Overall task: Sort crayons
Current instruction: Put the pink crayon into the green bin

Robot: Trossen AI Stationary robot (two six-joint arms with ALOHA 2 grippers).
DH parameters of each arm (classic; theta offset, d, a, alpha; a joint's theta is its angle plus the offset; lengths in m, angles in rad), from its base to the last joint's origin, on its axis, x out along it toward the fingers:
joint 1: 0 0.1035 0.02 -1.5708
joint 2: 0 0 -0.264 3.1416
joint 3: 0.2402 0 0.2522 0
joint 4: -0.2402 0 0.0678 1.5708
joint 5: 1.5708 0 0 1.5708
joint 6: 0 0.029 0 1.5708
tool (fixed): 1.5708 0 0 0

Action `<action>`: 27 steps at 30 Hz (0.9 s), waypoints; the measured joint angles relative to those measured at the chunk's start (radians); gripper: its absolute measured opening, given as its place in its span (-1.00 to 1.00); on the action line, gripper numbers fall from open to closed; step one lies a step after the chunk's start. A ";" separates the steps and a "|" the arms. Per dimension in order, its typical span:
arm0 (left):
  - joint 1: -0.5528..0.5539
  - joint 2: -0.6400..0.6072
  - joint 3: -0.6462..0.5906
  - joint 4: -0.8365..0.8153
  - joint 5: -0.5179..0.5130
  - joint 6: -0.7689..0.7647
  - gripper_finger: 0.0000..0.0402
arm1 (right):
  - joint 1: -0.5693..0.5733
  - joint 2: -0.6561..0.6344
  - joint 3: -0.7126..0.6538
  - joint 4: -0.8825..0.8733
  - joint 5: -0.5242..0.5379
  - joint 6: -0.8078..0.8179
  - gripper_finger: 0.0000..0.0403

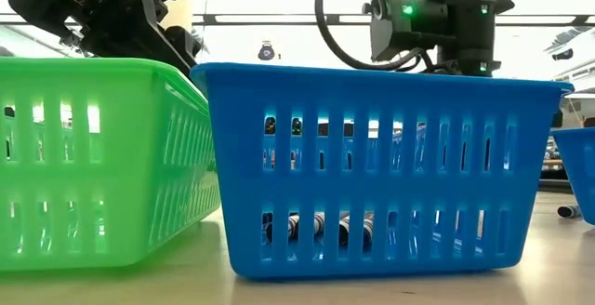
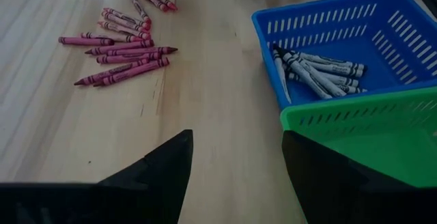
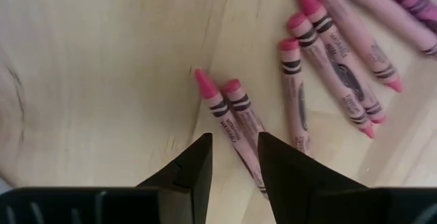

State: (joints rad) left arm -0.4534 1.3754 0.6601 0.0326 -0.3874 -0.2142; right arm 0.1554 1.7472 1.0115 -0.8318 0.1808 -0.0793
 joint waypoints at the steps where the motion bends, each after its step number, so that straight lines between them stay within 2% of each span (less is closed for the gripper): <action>1: 0.000 0.000 0.000 0.000 0.000 0.000 0.19 | -0.003 0.000 -0.012 0.020 -0.013 -0.005 -0.37; 9: 0.000 0.000 0.000 -0.007 0.000 0.000 0.19 | -0.008 -0.006 -0.057 0.053 -0.048 0.016 -0.37; 16: 0.000 0.000 0.000 -0.007 0.000 0.000 0.19 | -0.010 -0.005 -0.058 0.073 -0.075 -0.026 -0.40; 19: 0.000 0.000 0.000 -0.007 0.000 -0.001 0.19 | -0.010 -0.004 -0.059 0.075 -0.089 -0.029 -0.49; 27: 0.000 0.000 0.000 -0.007 0.000 -0.001 0.19 | -0.009 -0.003 -0.059 0.076 -0.094 -0.021 -0.89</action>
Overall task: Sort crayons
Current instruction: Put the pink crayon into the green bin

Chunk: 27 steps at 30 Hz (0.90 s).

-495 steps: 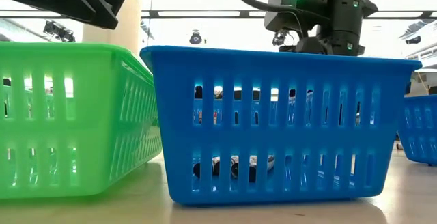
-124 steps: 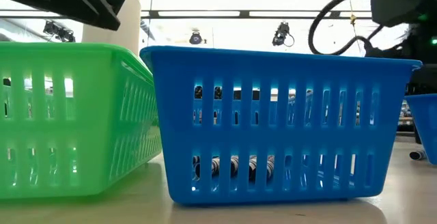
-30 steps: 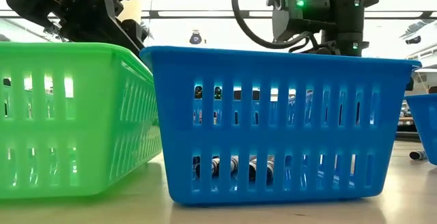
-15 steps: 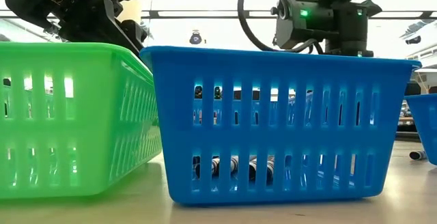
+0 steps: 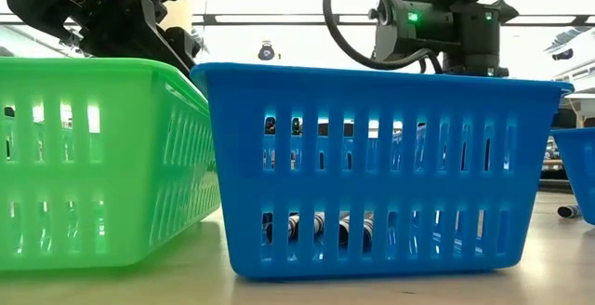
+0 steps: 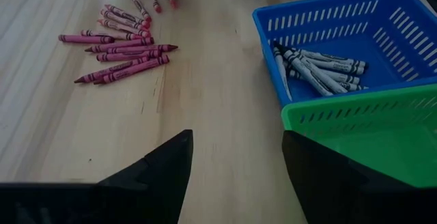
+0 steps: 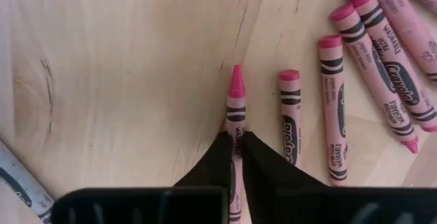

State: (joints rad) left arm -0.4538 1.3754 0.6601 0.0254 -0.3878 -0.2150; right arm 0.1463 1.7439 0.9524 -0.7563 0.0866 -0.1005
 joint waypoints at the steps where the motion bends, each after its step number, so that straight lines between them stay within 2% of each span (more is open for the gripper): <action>1: 0.000 0.000 0.000 0.000 0.000 0.000 0.19 | 0.000 0.000 0.000 0.000 0.004 0.008 -0.91; 9: 0.000 0.000 0.000 0.001 0.000 -0.001 0.19 | 0.013 0.009 0.076 -0.052 0.014 0.118 -0.82; 17: 0.000 0.000 0.000 0.016 0.037 -0.034 0.19 | 0.081 0.007 0.203 0.015 0.010 0.122 -0.81; 20: -0.006 0.000 0.000 0.003 0.044 -0.035 0.19 | 0.101 0.007 0.234 0.105 0.010 0.120 -0.81; 27: -0.057 -0.050 0.001 -0.061 0.045 -0.047 0.19 | 0.158 0.006 0.241 0.432 -0.018 0.079 -0.80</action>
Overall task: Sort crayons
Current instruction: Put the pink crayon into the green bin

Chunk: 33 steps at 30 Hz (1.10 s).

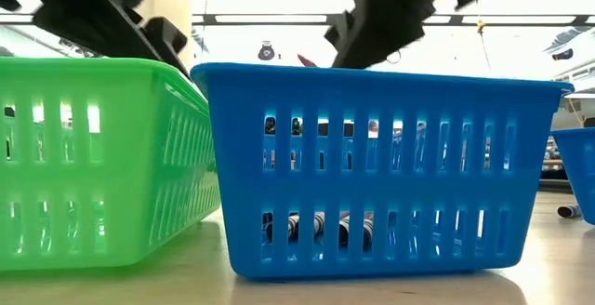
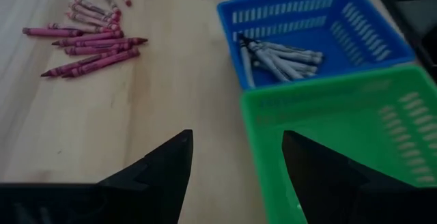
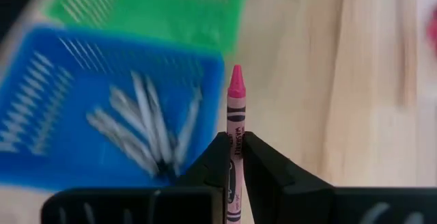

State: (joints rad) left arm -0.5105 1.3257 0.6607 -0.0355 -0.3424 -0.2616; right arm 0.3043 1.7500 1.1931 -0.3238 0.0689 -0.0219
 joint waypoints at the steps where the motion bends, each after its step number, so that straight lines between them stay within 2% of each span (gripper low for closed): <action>1: -0.010 -0.011 0.000 -0.010 0.000 -0.006 0.19 | 0.008 0.000 0.000 0.039 0.000 -0.007 -0.80; 10: -0.072 -0.027 0.000 -0.054 0.001 -0.042 0.19 | 0.061 0.051 0.002 0.401 0.016 -0.092 -0.80; 13: -0.079 -0.041 0.001 -0.059 0.000 -0.069 0.19 | 0.069 0.085 0.013 0.463 0.017 -0.120 -0.80; 22: -0.077 -0.088 -0.001 -0.193 -0.003 -0.165 0.19 | 0.086 0.215 0.111 0.483 0.020 -0.213 -0.80; 29: -0.081 -0.113 0.000 -0.228 0.000 -0.203 0.19 | 0.096 0.341 0.226 0.482 0.020 -0.351 -0.80; 33: -0.089 -0.124 0.000 -0.230 0.004 -0.225 0.19 | 0.098 0.362 0.242 0.466 0.045 -0.436 -0.77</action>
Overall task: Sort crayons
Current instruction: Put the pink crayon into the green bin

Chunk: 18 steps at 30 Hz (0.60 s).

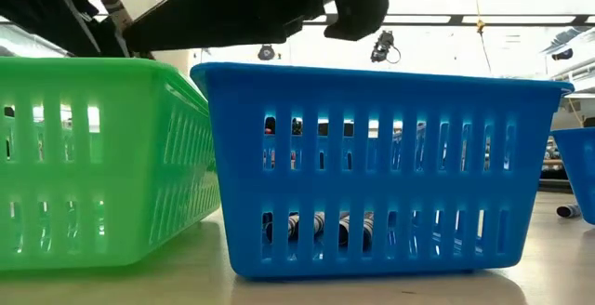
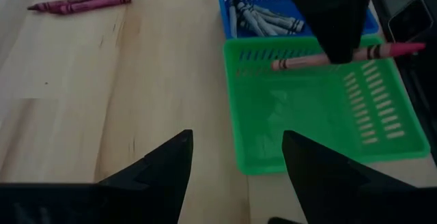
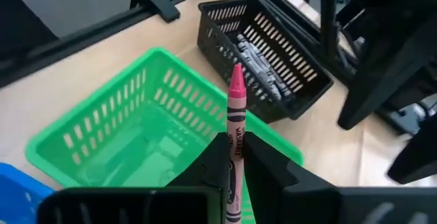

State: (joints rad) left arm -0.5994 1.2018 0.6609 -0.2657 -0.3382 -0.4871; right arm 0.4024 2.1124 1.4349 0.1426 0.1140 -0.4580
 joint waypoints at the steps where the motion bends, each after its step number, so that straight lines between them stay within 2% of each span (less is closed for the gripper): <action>1: -0.003 0.000 0.000 0.001 0.000 -0.007 0.19 | -0.001 0.000 0.001 -0.003 0.000 -0.012 -0.74; 7: -0.015 0.000 0.000 0.009 -0.002 -0.006 0.19 | 0.000 -0.011 0.000 -0.073 0.035 -0.023 -0.44; 10: -0.014 0.000 0.000 0.016 -0.008 -0.003 0.19 | 0.010 -0.037 0.000 -0.154 0.168 -0.023 -0.33; 13: -0.013 0.000 0.000 0.015 -0.009 -0.002 0.19 | 0.025 -0.094 0.000 -0.263 0.299 -0.007 -0.30; 18: -0.013 0.001 0.000 0.018 -0.011 0.004 0.19 | 0.025 -0.177 0.002 -0.472 0.315 0.102 -0.33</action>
State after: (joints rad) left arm -0.6125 1.2026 0.6609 -0.2478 -0.3496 -0.4828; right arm 0.4275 1.9359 1.4364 -0.3290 0.4290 -0.3560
